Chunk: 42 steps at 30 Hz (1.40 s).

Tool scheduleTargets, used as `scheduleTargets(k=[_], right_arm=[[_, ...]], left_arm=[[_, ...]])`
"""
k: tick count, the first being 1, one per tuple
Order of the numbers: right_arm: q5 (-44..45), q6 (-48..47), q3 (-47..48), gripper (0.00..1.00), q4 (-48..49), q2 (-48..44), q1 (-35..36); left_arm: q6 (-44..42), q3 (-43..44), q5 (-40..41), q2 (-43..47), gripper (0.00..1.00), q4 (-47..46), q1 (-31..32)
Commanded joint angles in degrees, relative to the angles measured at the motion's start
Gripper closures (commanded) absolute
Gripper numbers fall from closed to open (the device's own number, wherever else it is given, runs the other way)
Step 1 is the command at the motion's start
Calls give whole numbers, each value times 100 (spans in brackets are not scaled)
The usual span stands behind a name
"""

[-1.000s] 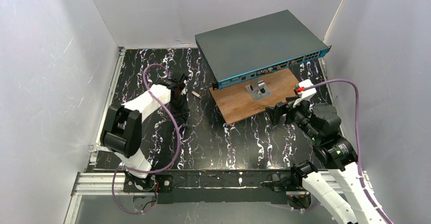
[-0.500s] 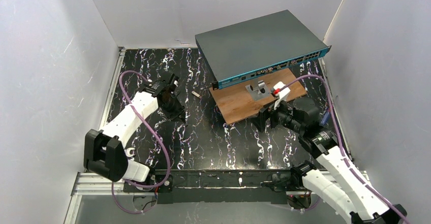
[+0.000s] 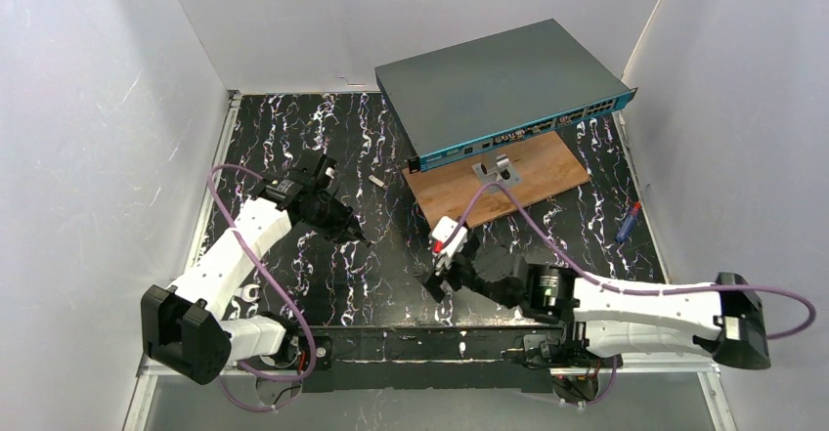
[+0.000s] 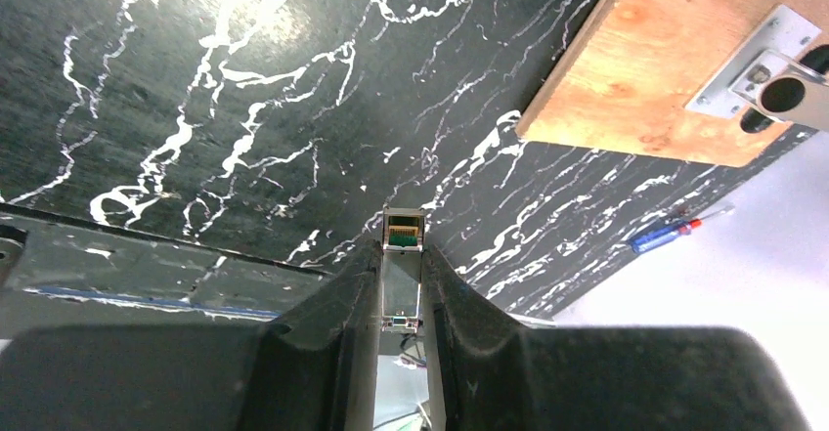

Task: Insert the plug into the switch port
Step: Pick up the plug from the center of the board.

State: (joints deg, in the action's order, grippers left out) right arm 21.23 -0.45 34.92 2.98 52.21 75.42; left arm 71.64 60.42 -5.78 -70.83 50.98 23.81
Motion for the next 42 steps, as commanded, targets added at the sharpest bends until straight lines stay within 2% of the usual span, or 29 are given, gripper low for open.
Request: scheduleTargets(k=[1,9,16,25,42], right_arm=[[1321,-454,65,4,1442,583,529],[1656,-834,331,10,2139,1632,814],[1752,-1038,504,21,2456,2100,858],[1668,-1283,798,28,2669,2570,913],[2070,-1607,903,61,2855,2987,913]], left_arm=[[499,-124,-246,239,100,59,128],[841,-77,-251,260,100,-19,539],[1116,-33,-171,282,100,-95,782],[1318,-2,-99,246,100,-190,992],[1385,13,-63,194,100,-263,1123]])
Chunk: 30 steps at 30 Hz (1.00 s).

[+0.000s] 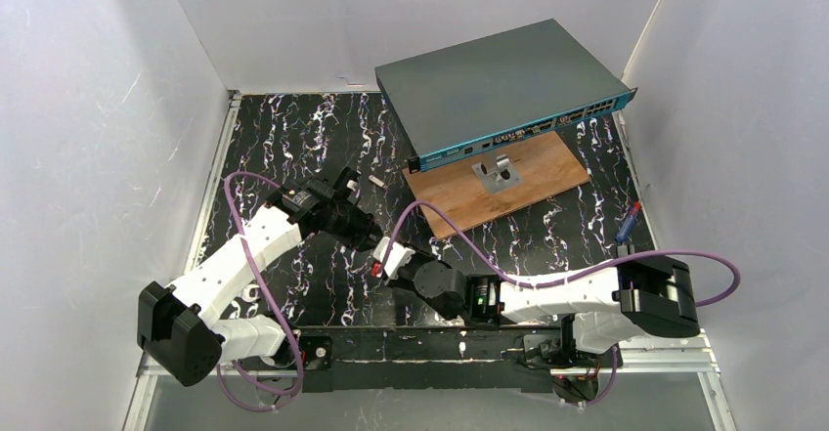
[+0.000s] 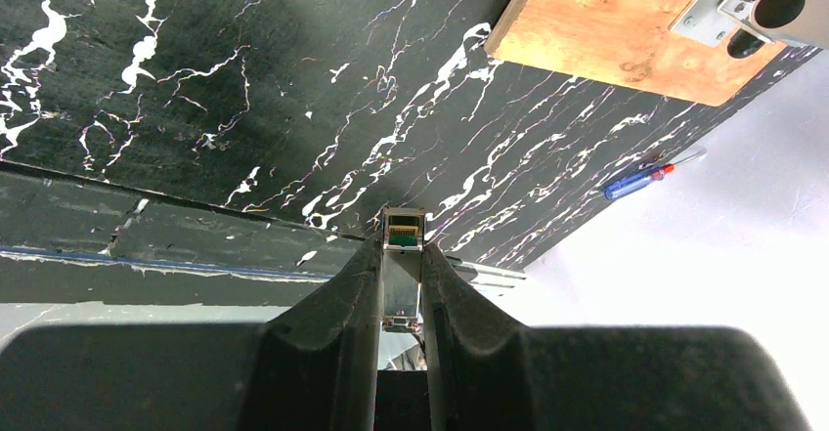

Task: Insert the plug into the switch port
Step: Pick up the plug from the center of the board.

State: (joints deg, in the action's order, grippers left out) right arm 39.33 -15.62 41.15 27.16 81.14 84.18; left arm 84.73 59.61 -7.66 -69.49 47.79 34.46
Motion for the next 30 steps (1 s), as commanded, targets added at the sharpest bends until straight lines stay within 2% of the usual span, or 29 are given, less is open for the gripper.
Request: scheduleTargets(k=[1,6,9,14,17,22,25,30], right_arm=[[271,-95,287,63,454,102,37],[275,-117,339,65,486,167,37],[283,-117,350,71,518,224,37],[332,-58,309,99,493,182,37],[344,91,315,99,296,80,20],[251,514,323,99,-241,-214,-36],[269,824,325,99,-708,-496,-71],[284,1357,323,99,-1619,-1090,-166]], left_arm=[[86,91,125,59,100,53,68],[142,32,125,71,100,11,114],[153,11,90,76,100,-27,126],[63,19,209,99,100,-76,140],[-117,16,353,171,100,-213,140],[-625,-54,887,485,60,-487,140],[-1089,-80,1377,747,48,-584,140],[-2127,-63,1980,1156,34,-834,131]])
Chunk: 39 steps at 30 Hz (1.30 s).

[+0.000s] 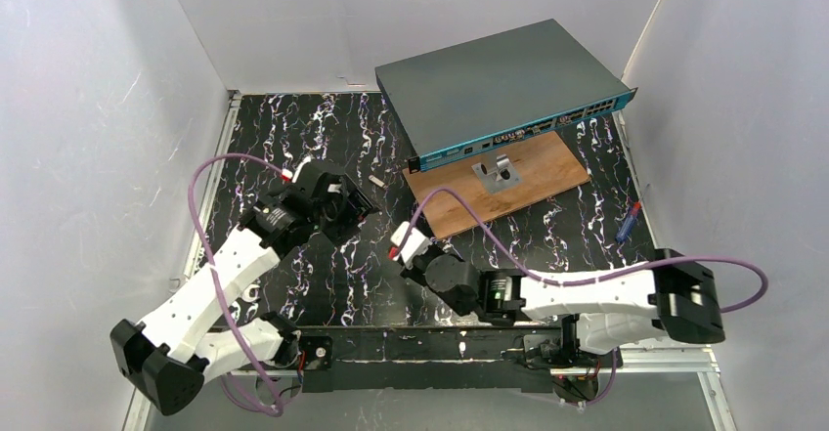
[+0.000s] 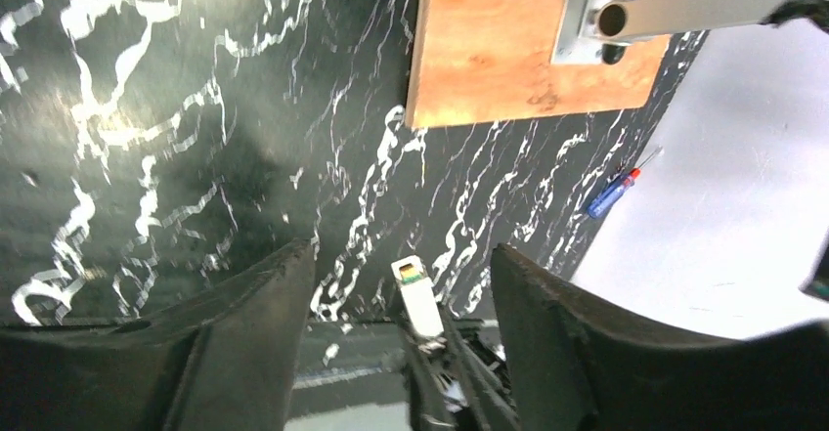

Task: Insert the plug into the switch port
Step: Pick up the plug from the center of the board.

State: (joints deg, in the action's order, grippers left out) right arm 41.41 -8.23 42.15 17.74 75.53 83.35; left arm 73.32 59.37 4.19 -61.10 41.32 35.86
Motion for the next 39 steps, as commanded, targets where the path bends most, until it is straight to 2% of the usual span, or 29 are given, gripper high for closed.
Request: scheduleTargets(k=[1,8,14,19,26,28,32,36,39], right_arm=[[86,720,238,99,-851,-661,-104],[320,1300,437,99,-2216,-1625,-405],[104,1749,612,99,-2918,-2253,-1083],[-352,1896,737,99,-3186,-2511,-1875],[-1091,1829,1044,99,-3687,-2813,-3294],[-1372,1651,1198,99,-3923,-2794,-3701],[-1933,1867,1203,99,-4035,-2956,-4391],[-1994,1748,1397,99,-4187,-3078,-4598],[-2226,1894,1406,99,-4074,-3187,-4600]], left_arm=[[-1213,-41,882,378,32,-247,-8],[-2628,-173,919,714,16,-815,-13],[-4034,-207,332,864,11,-1528,-8],[-4713,-45,-329,807,4,-1941,-8],[-5505,465,-1508,421,2,-2309,-8],[-5601,525,-1695,305,2,-2382,-14],[-5744,609,-2056,112,2,-2563,-26],[-6047,946,-2135,-146,4,-2356,-58],[-6114,1066,-2488,-347,8,-2430,-148]])
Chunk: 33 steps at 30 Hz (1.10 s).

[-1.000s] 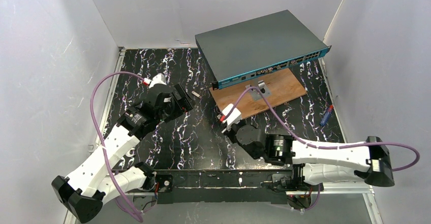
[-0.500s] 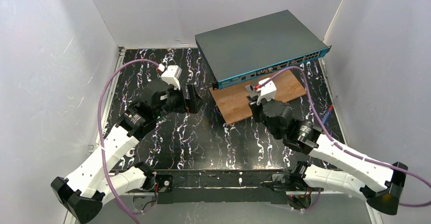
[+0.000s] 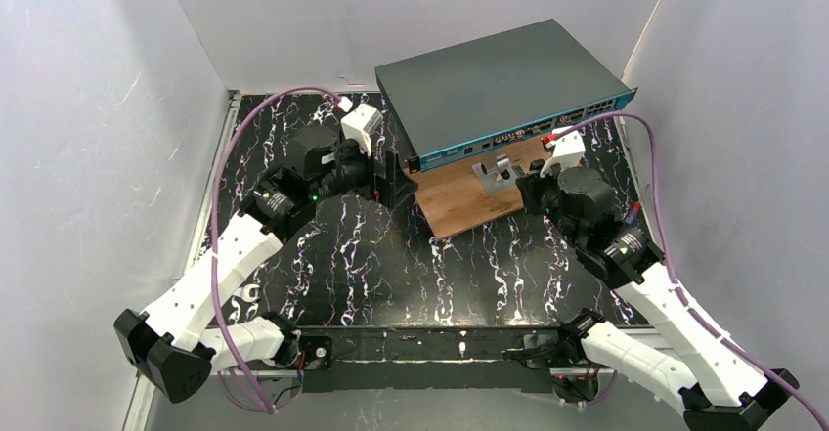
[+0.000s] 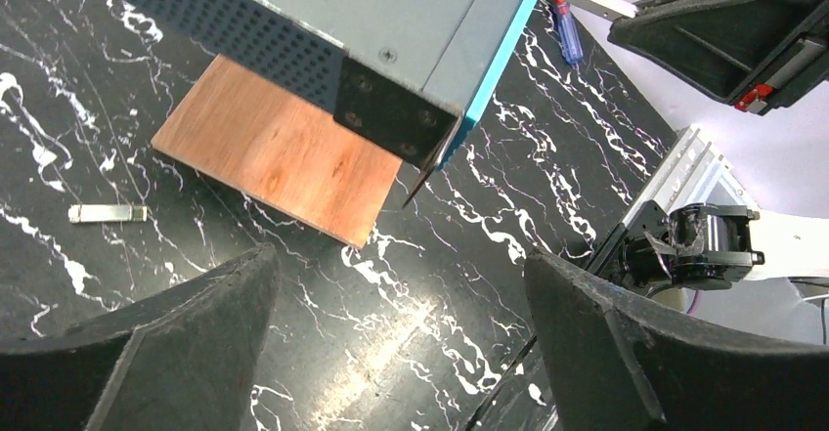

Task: Insert the plug into the switch port
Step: Pick up the plug from the center of the board.

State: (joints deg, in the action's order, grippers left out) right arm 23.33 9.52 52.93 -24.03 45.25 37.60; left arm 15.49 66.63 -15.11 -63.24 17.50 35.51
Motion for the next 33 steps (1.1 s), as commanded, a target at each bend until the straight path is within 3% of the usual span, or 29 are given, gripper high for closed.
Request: scheduleTargets(k=[1,7,21,33], right_arm=[[-498,94,399,99,107,-178,-25],[-706,160,673,99,119,-157,-25],[-724,-101,1208,99,15,202,-25],[-695,-34,1219,99,83,372,-25]], left_arm=[[-371,449,-716,-214,10,-26,-150],[-623,733,-1239,-576,23,39,-327],[-1247,1122,-2015,-1022,41,80,-457],[-1925,1373,-2379,-1234,70,415,-453]])
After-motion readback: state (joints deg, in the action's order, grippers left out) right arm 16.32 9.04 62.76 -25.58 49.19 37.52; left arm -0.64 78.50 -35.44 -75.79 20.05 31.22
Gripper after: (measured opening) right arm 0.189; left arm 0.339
